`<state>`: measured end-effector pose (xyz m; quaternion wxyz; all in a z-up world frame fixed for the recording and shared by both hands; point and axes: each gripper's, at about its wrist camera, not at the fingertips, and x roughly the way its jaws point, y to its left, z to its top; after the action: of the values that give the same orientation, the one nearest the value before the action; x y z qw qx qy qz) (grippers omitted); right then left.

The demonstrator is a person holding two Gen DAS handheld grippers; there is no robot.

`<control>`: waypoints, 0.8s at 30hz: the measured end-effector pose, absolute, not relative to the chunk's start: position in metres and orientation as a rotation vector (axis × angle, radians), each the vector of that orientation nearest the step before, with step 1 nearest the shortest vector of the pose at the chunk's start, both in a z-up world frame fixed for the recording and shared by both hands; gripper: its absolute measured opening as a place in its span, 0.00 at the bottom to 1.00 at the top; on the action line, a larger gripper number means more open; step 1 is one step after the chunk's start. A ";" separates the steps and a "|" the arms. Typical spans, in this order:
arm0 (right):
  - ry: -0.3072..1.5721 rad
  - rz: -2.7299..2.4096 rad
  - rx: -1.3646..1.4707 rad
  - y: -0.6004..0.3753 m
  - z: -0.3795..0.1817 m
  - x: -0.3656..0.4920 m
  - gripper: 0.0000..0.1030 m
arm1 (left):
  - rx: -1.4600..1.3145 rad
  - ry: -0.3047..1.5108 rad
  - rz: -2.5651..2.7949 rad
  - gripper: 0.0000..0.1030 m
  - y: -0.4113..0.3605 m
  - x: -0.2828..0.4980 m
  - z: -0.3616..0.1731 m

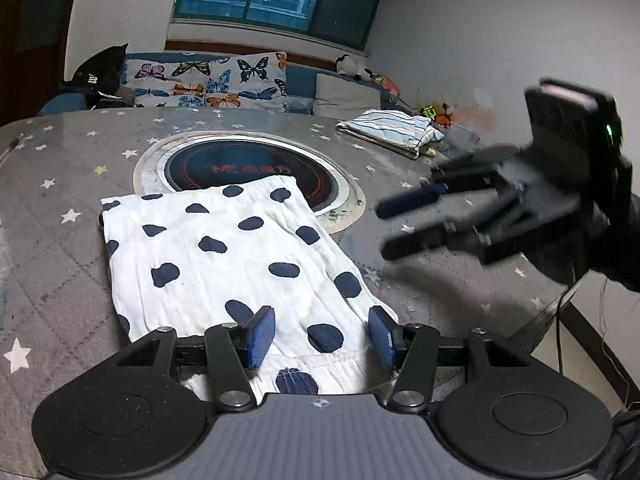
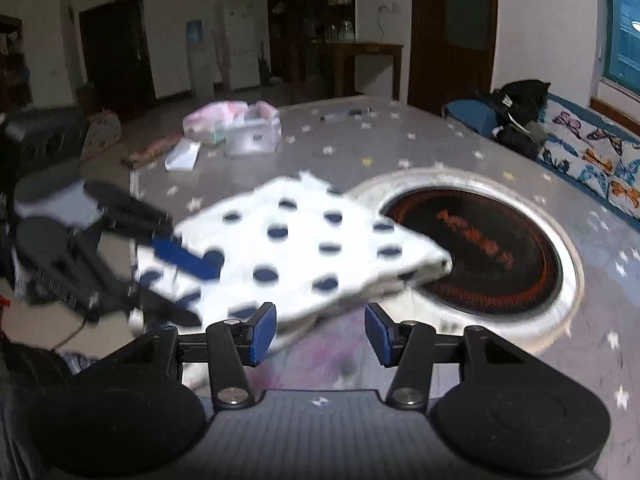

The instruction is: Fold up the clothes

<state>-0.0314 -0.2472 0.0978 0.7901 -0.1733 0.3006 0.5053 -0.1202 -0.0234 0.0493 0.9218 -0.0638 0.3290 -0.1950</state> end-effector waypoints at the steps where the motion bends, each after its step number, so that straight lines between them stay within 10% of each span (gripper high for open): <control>1: 0.638 1.093 -0.369 -0.243 0.099 -0.027 0.48 | -0.141 0.668 -0.395 0.54 -0.022 -0.122 0.051; 24: 0.772 0.981 -0.232 -0.186 0.050 0.093 0.46 | -0.384 0.744 -0.248 0.56 0.021 -0.187 0.040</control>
<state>0.0930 -0.1863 0.0498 0.8053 -0.1082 0.3605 0.4581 -0.1868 0.0210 0.0395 0.9063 -0.1859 0.3602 -0.1200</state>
